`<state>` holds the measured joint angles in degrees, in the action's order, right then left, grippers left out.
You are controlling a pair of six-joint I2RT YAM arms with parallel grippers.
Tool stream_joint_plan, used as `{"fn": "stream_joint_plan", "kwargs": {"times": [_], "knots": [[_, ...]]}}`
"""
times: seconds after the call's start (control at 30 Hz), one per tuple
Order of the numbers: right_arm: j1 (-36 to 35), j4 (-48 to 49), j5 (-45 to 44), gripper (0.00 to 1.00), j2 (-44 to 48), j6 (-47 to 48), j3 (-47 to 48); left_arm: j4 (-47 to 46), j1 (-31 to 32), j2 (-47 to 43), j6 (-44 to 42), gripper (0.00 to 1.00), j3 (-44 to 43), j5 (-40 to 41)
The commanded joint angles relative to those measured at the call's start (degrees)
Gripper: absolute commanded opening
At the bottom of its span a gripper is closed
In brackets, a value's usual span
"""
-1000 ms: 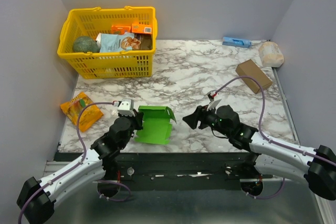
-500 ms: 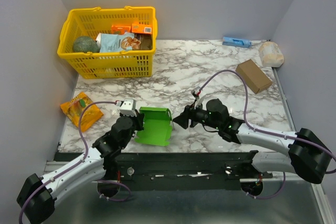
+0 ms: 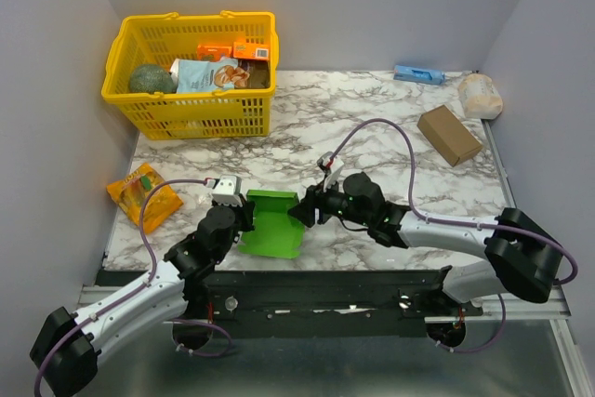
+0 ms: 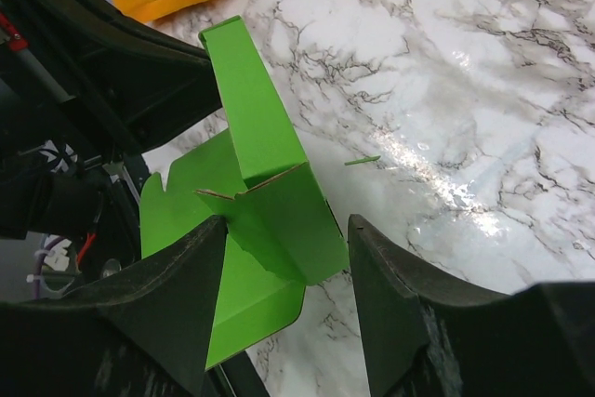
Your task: Fold the paper box
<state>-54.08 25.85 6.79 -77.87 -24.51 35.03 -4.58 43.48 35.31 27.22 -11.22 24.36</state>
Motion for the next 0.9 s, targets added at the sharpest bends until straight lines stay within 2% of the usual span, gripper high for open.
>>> {"fn": "stream_joint_plan", "kwargs": {"times": [0.0, 0.17, 0.57, 0.87], "knots": [[-1.5, 2.7, -4.8, 0.63, -2.6, 0.7, 2.0, -1.7, -0.2, -0.7, -0.2, 0.0, -0.6, -1.2], [-2.0, 3.2, -8.9, 0.61, -5.0, 1.5, 2.9, -1.7, -0.2, -1.2, -0.2, 0.0, -0.3, -1.4], [-3.8, 2.0, -18.6, 0.48, -9.2, 1.8, 6.8, -2.0, -0.2, -1.1, -0.3, 0.0, -0.2, -1.9], [-4.9, -6.7, -29.5, 0.4, -11.1, -2.8, 11.1, -2.2, -0.2, -1.6, -0.4, 0.0, 0.1, -1.9]]}}
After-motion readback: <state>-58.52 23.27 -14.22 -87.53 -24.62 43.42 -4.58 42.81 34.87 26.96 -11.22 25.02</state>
